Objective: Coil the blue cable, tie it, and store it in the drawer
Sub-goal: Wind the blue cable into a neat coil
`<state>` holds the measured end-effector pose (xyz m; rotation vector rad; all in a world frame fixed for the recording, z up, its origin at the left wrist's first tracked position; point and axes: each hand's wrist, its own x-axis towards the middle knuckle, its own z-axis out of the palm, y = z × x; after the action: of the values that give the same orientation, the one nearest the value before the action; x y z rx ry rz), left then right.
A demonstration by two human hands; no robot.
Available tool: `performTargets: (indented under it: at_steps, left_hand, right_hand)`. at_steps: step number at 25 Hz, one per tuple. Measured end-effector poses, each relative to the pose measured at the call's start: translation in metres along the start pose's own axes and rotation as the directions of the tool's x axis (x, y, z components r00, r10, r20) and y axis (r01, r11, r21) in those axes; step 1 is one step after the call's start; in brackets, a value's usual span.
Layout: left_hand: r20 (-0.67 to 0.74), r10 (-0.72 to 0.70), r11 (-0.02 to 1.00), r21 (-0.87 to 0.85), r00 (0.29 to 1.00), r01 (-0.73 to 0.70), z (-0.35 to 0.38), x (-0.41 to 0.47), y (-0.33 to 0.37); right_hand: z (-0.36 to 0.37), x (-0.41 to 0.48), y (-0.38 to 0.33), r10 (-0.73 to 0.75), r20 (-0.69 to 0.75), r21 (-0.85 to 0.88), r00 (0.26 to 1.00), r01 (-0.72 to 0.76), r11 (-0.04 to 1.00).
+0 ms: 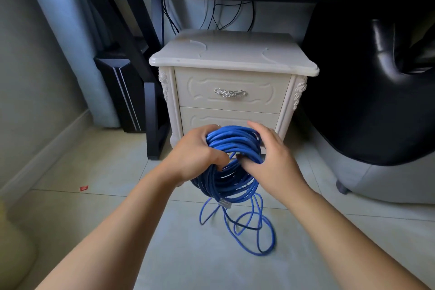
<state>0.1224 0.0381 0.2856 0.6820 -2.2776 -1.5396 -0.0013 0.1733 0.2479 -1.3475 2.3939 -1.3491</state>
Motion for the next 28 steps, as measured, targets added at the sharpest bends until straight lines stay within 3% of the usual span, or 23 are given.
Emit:
performTargets:
  at_steps: [2, 4, 6, 9, 12, 14, 16, 21, 24, 26, 28]
  left_hand:
    - [-0.029, -0.002, 1.000, -0.031, 1.000, 0.001, 0.000, 0.000, -0.001]
    - [-0.048, -0.013, 0.992, -0.125, 0.999, 0.007, -0.002, 0.002, -0.002]
    - [-0.047, -0.011, 0.973, -0.231, 0.999, -0.001, -0.003, 0.004, -0.002]
    - [-0.045, -0.016, 0.933, -0.361, 0.999, -0.001, -0.002, 0.004, 0.001]
    - [-0.027, -0.065, 0.865, -0.500, 0.998, 0.043, 0.003, 0.003, -0.002]
    - [0.014, -0.096, 0.789, -0.609, 0.995, 0.085, 0.006, 0.003, -0.004]
    - [0.075, -0.107, 0.752, -0.646, 0.991, 0.130, 0.010, 0.001, -0.004]
    - [0.157, -0.120, 0.888, -0.425, 0.980, 0.177, 0.005, 0.004, -0.003]
    - [0.020, -0.016, 0.991, -0.133, 1.000, 0.019, 0.003, 0.010, -0.009]
    - [-0.002, 0.163, 0.963, 0.217, 0.987, -0.159, 0.012, 0.009, -0.009]
    - [0.041, 0.274, 0.878, 0.396, 0.961, -0.268, 0.024, 0.008, -0.008]
  right_hand:
    - [0.003, -0.003, 0.000, 0.039, -0.125, -0.062, 0.991, -0.047, 0.997]
    - [0.006, -0.006, 0.000, 0.111, -0.093, -0.028, 0.989, -0.114, 0.993]
    - [0.007, -0.008, -0.003, 0.232, -0.006, 0.113, 0.973, -0.230, 0.967]
    - [0.004, -0.004, -0.006, 0.385, 0.148, 0.401, 0.911, -0.412, 0.818]
    - [0.003, 0.000, -0.002, 0.339, 0.296, 0.594, 0.893, -0.450, 0.667]
    - [0.003, 0.003, 0.000, 0.319, 0.304, 0.732, 0.897, -0.435, 0.524]
    - [0.004, 0.004, -0.002, 0.368, 0.242, 0.769, 0.898, -0.409, 0.491]
    - [-0.002, 0.007, -0.001, 0.471, 0.071, 0.689, 0.879, -0.384, 0.614]
    - [-0.008, 0.009, -0.003, 0.343, -0.026, 0.398, 0.939, -0.305, 0.865]
    - [-0.008, 0.006, -0.008, 0.226, -0.001, 0.183, 0.974, -0.222, 0.958]
    - [-0.006, 0.004, -0.011, 0.125, 0.032, 0.036, 0.992, -0.126, 0.991]
